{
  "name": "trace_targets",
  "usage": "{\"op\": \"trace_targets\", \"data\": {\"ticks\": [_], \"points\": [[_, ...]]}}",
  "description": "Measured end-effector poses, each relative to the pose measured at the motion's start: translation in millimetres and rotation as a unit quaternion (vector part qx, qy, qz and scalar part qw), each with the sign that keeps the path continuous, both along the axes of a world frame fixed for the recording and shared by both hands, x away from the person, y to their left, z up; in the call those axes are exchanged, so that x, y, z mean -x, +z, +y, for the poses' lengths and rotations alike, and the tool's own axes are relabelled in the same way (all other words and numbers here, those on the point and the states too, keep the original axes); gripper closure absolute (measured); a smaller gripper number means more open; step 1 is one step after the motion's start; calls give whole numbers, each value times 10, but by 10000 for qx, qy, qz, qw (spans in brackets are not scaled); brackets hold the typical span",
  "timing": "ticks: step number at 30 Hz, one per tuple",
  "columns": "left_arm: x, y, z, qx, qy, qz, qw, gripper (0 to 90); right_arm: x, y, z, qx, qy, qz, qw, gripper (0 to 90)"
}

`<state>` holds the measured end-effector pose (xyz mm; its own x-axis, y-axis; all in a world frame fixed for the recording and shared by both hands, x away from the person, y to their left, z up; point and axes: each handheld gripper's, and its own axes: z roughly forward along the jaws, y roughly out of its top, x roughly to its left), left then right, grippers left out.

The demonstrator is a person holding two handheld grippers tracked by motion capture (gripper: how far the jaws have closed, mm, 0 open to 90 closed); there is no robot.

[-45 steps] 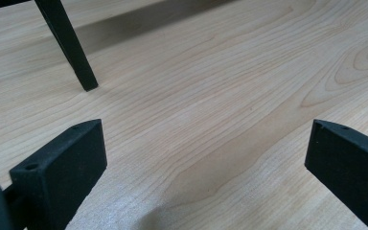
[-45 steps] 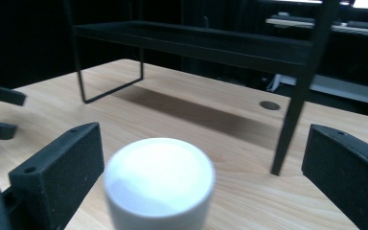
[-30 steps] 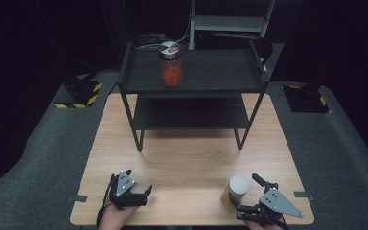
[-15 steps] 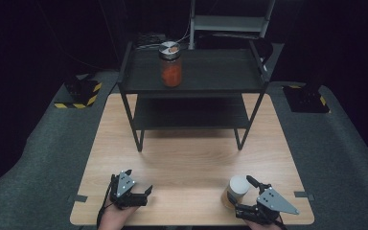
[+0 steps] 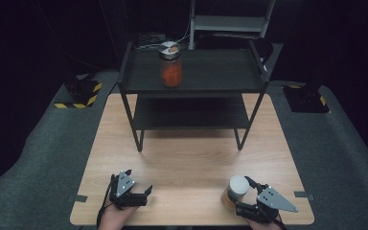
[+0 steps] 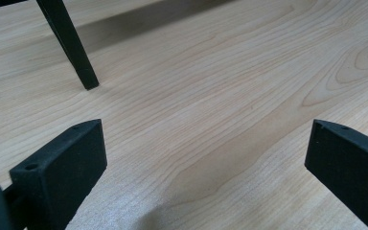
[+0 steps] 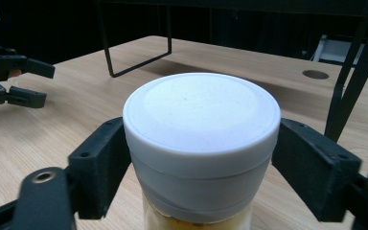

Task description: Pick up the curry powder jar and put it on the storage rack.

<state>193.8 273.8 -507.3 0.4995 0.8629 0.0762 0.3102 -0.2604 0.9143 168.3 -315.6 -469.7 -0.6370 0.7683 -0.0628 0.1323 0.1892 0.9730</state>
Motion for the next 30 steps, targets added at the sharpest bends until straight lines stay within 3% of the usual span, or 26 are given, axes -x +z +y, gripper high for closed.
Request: {"op": "trace_targets", "data": {"ticks": [10,30], "points": [[-2,0,6,15,-2,7,10000,8,-10,-25,-14,21,92,-39,9999,324],[-5,-3,16,56,-8,17,10000,8,-12,3,5,54,43,-38,10000,329]]}}
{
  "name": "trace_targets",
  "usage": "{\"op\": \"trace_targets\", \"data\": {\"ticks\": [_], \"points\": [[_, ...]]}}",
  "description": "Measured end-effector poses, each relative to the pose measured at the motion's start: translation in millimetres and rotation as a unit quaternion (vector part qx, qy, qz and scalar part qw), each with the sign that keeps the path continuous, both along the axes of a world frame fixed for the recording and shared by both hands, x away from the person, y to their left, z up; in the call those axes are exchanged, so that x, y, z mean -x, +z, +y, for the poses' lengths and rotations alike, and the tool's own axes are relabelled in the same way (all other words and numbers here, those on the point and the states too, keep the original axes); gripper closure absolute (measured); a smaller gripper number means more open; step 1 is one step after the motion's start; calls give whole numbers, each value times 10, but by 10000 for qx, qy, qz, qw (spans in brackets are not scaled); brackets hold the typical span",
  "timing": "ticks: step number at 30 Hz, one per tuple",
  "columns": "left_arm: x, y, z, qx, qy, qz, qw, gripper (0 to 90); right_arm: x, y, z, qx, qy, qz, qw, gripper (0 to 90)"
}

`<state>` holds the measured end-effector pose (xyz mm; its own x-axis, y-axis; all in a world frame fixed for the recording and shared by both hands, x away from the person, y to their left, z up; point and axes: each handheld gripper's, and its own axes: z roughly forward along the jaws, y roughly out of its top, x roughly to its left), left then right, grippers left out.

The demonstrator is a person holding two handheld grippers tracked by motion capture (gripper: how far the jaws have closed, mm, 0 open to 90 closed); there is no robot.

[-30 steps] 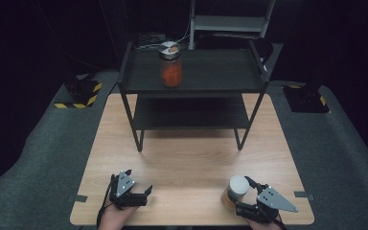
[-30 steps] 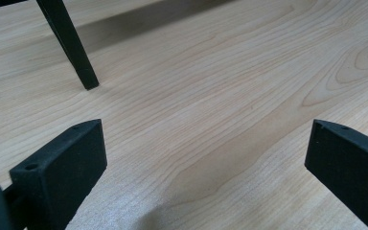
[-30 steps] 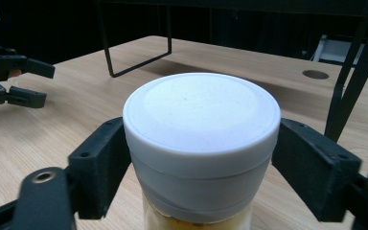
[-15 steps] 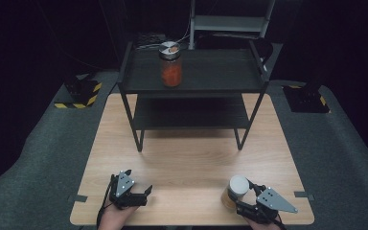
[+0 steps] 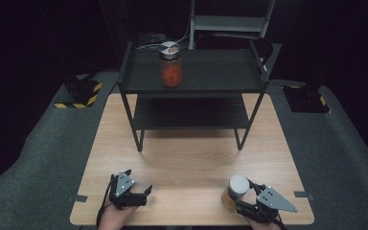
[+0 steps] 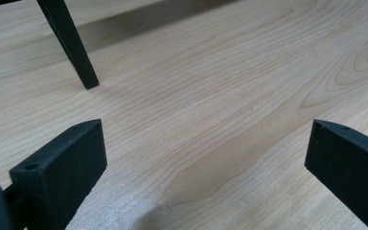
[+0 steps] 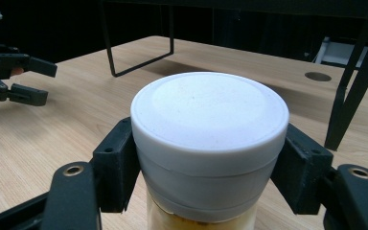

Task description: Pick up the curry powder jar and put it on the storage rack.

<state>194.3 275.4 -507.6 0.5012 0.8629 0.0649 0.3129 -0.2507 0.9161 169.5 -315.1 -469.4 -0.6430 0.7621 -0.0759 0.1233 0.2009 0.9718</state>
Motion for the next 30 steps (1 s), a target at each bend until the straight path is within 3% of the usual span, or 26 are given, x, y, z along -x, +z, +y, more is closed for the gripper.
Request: {"op": "trace_targets", "data": {"ticks": [12,30], "points": [[-7,1,12,9,-34,8,10000,8,27,94,35,-122,-96,-191,9997,330],[-11,-4,33,34,-87,0,10000,7,-28,446,130,-381,-118,-367,9985,330]]}}
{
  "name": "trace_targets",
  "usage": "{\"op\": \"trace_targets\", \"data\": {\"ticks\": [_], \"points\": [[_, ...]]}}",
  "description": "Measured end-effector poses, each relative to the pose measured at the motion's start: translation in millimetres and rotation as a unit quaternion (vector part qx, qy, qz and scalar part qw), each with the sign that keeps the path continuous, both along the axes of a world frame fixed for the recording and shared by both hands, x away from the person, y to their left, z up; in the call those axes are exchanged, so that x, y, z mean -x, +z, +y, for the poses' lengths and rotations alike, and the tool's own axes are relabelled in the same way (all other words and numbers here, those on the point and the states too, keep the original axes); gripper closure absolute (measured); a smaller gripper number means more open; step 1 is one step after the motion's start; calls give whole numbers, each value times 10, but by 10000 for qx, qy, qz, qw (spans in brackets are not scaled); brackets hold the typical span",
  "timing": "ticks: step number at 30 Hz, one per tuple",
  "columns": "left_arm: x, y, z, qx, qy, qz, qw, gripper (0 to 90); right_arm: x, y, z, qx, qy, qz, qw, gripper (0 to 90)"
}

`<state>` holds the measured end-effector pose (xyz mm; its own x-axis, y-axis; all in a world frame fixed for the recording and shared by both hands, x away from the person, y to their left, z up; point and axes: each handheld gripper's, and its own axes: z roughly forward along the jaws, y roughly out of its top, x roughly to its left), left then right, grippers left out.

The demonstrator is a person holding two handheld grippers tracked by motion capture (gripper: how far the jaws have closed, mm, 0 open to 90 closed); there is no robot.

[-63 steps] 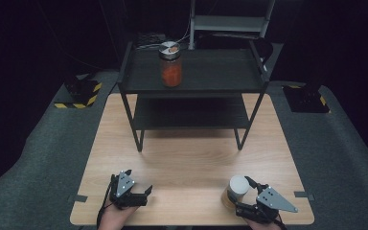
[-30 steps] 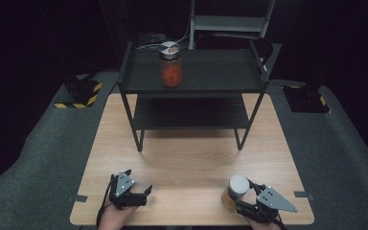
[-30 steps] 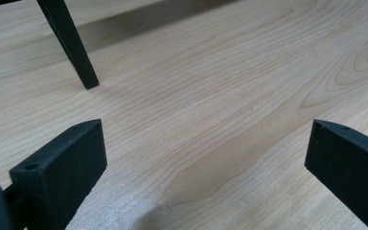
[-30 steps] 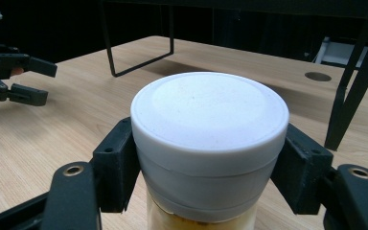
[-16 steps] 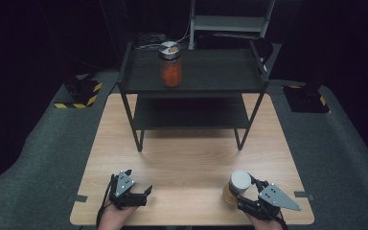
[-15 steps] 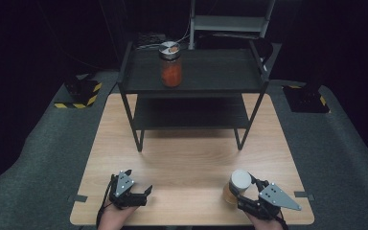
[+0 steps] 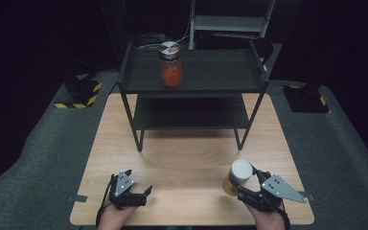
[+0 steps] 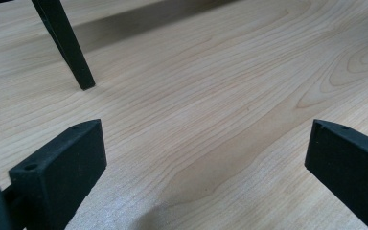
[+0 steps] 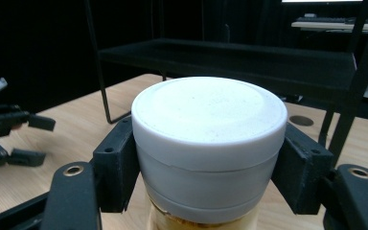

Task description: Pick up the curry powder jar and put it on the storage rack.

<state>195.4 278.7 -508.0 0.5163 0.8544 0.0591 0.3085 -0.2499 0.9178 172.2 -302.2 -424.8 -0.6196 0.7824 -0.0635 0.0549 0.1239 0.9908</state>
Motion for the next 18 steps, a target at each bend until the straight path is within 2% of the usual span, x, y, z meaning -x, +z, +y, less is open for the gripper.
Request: {"op": "trace_targets", "data": {"ticks": [8,18], "points": [[2,-1,7,8,-5,-1,10000,7,-27,173,91,-22,34,-157,9999,330],[-3,-5,24,80,-3,26,10000,7,-126,400,145,-229,30,-210,9995,330]]}}
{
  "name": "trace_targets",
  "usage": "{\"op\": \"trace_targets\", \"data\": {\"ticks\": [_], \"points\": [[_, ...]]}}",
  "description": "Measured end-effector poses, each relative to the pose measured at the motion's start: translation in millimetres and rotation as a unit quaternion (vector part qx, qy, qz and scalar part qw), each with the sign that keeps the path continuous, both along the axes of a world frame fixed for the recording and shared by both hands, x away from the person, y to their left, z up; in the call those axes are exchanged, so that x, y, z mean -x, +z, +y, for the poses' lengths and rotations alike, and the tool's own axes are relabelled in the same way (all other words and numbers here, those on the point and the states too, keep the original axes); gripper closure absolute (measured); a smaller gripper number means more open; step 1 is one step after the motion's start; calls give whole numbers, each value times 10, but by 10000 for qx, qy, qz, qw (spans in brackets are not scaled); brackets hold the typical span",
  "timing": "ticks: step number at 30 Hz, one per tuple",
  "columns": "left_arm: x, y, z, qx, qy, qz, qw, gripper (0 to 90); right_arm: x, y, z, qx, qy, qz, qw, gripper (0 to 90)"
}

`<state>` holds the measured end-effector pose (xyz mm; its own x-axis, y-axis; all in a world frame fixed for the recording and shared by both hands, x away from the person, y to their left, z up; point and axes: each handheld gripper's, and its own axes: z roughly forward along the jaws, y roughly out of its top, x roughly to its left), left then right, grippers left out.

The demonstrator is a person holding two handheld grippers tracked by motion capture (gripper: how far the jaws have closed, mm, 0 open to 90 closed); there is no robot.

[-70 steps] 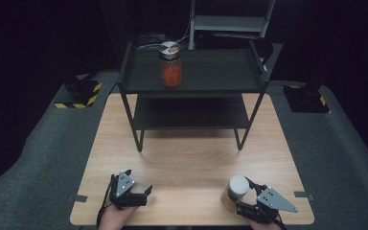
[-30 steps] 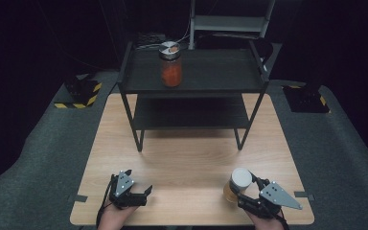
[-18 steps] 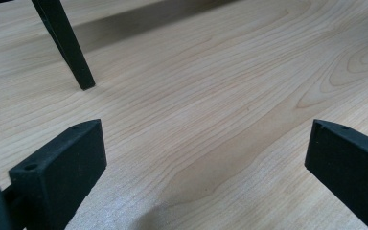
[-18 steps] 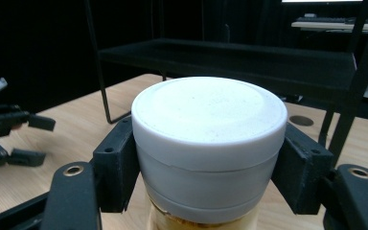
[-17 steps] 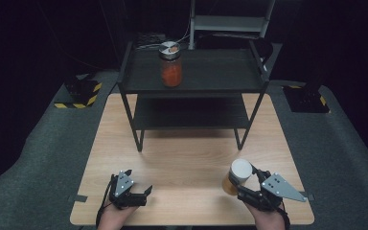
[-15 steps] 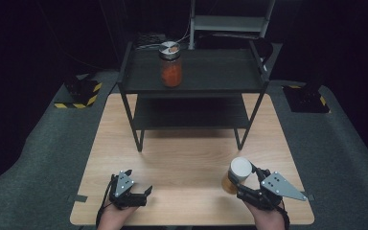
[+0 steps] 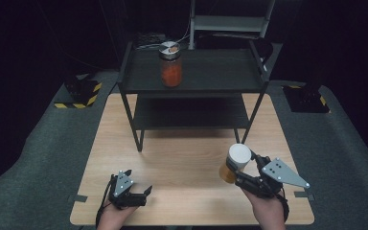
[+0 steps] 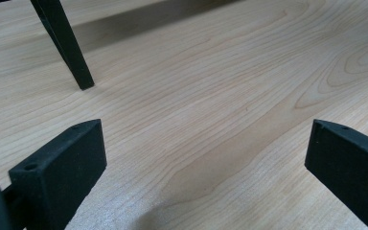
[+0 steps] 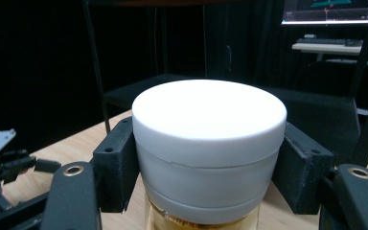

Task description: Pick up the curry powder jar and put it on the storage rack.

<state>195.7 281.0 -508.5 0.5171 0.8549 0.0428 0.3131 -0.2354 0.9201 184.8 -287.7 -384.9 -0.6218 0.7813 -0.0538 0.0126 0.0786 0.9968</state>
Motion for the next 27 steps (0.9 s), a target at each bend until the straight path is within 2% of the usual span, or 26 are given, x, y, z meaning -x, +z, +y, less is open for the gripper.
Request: {"op": "trace_targets", "data": {"ticks": [4,7,17,27], "points": [[-2,-1,4,13,-5,4,10000,7,-34,66,13,-46,5,-44,10000,331],[-5,1,7,-4,-21,0,10000,7,-91,196,67,-27,-6,-120,9999,331],[-14,2,17,22,-43,22,10000,7,-213,417,155,-67,37,-212,9997,331],[-16,3,27,29,-62,31,10000,7,-267,703,295,91,57,-398,9991,331]]}}
